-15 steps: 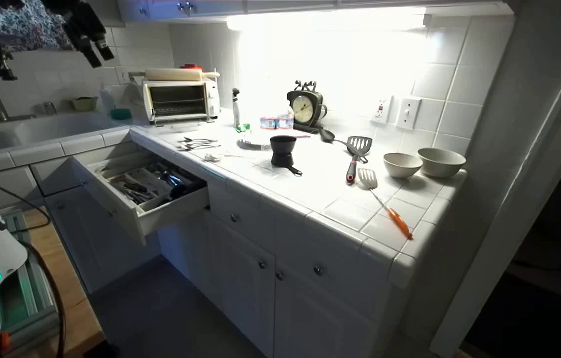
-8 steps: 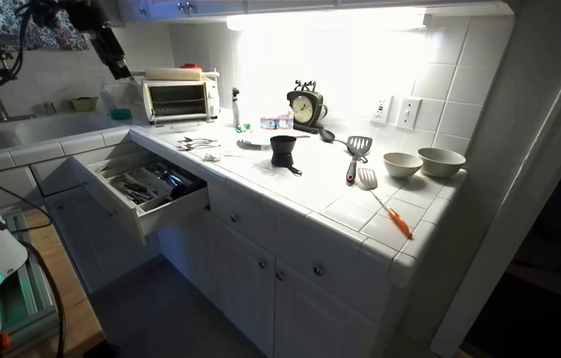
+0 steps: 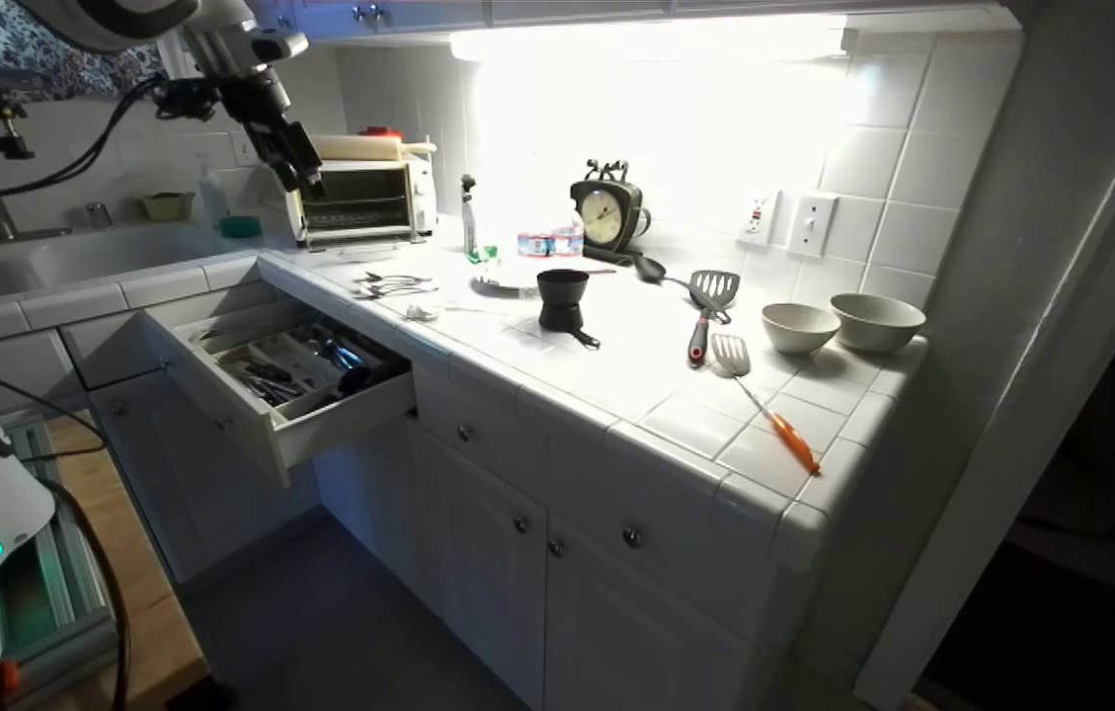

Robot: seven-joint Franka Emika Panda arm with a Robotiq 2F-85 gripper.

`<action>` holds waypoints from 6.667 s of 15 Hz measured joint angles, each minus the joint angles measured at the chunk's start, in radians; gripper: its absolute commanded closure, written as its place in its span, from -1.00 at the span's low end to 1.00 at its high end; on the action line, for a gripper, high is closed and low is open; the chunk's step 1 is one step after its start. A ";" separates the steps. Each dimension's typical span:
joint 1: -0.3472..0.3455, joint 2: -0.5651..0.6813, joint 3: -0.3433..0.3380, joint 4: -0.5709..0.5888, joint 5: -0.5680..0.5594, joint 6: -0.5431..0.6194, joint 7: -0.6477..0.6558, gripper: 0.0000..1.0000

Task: Put the first right spoon on the first left spoon

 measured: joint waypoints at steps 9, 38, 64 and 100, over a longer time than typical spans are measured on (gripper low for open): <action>0.094 0.073 -0.081 0.035 0.132 -0.016 -0.224 -1.00; -0.003 0.549 0.062 0.303 -0.189 0.044 0.688 -1.00; 0.191 0.959 -0.091 0.542 -0.077 0.389 0.465 0.73; 0.273 1.009 -0.104 0.776 -0.019 -0.010 0.812 -1.00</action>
